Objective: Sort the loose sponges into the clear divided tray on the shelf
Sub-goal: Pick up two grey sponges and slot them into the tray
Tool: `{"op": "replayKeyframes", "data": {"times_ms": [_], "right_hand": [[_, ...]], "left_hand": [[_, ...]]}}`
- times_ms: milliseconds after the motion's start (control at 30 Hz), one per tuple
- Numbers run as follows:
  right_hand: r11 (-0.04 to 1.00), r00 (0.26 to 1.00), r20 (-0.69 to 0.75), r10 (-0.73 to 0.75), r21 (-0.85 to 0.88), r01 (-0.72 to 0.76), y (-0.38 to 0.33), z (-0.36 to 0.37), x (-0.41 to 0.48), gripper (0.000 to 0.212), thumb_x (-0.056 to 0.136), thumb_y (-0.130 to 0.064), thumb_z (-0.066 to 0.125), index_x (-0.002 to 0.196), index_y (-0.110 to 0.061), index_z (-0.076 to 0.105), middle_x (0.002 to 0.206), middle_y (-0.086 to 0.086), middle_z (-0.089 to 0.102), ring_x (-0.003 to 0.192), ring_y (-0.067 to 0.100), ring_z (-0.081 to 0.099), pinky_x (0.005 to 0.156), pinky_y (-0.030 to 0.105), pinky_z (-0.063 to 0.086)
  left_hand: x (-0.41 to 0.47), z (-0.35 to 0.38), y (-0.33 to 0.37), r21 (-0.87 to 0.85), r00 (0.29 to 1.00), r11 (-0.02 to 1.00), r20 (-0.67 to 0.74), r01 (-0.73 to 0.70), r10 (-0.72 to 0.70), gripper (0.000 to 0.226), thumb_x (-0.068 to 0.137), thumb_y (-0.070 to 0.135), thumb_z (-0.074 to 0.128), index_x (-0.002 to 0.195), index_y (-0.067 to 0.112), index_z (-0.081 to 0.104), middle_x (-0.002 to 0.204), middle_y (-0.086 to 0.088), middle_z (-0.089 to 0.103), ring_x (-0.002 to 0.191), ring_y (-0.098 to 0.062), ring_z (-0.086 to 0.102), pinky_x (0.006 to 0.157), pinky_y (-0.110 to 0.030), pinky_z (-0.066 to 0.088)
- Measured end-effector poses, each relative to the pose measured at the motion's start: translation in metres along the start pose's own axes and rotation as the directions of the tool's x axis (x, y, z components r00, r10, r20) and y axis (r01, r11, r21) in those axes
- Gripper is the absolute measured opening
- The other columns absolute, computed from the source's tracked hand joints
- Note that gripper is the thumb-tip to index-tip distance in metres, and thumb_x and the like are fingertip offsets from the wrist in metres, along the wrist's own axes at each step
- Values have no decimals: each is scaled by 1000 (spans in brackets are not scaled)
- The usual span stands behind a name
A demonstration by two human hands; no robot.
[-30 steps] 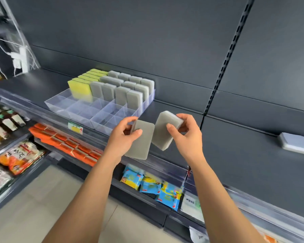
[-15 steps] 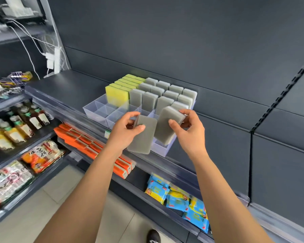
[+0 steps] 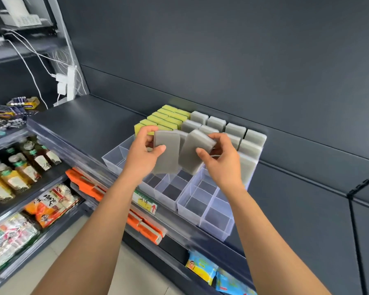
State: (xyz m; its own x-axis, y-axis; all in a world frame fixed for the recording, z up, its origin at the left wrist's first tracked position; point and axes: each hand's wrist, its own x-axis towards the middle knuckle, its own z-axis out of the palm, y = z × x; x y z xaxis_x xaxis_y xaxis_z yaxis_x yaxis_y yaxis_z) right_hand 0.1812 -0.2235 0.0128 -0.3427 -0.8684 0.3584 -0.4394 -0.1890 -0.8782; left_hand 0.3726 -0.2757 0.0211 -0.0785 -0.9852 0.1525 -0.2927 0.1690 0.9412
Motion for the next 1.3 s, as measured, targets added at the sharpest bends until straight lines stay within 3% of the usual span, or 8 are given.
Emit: {"op": "replayKeyframes", "data": {"times_ms": [133,367,500,700,900,1167,1300], "right_hand": [[998,1000,-5,23,-58,-24,4,11,7,35,78,-25,74,99,-37,49,73,-15,54,65,5,52,67,27,49],[981,998,-26,59,-184,-63,2,23,7,33,79,-23,71,106,-30,54,71,-6,56,66,14,53,66,35,51],[953,994,-32,101,-285,-106,2,31,0,34,81,-22,68,110,-30,52,81,3,61,74,19,57,69,37,52],[873,994,-67,85,-475,-107,4,51,-13,37,84,-22,65,117,-27,49,101,1,62,87,23,58,70,37,50],[807,987,-99,125,-569,-159,10,63,-23,37,86,-18,62,121,-20,50,112,4,60,99,25,57,74,37,49],[791,983,-133,128,-585,-182,10,66,-23,38,86,-17,62,121,-20,50,112,4,59,95,25,57,74,35,48],[789,981,-138,135,-584,-191,10,67,-22,38,86,-18,62,122,-20,50,114,4,57,92,25,57,73,35,48]], "left_hand": [[17,-1,-9,-3,999,1000,34,-26,26,43,88,8,61,108,42,46,109,1,60,102,-18,55,82,-34,48],[44,-2,-22,-14,991,999,132,-36,37,48,87,8,60,101,51,44,101,18,58,96,-7,55,76,-32,48],[52,-5,-28,-15,977,997,201,-73,75,46,87,8,60,106,47,44,102,17,58,95,-5,55,75,-29,48],[61,-12,-33,-16,950,992,286,-125,125,46,86,8,62,108,44,44,102,17,58,95,-1,55,72,-21,47],[65,-19,-36,-67,927,988,340,-143,157,51,86,8,62,103,52,43,101,19,57,89,7,55,67,-17,44],[67,-21,-41,-1,869,959,423,-284,257,57,88,6,59,107,58,44,105,26,50,91,-7,55,66,-18,45],[72,-20,-46,77,864,937,419,-341,280,49,89,6,57,116,45,45,102,24,48,87,-12,55,70,-25,46]]}}
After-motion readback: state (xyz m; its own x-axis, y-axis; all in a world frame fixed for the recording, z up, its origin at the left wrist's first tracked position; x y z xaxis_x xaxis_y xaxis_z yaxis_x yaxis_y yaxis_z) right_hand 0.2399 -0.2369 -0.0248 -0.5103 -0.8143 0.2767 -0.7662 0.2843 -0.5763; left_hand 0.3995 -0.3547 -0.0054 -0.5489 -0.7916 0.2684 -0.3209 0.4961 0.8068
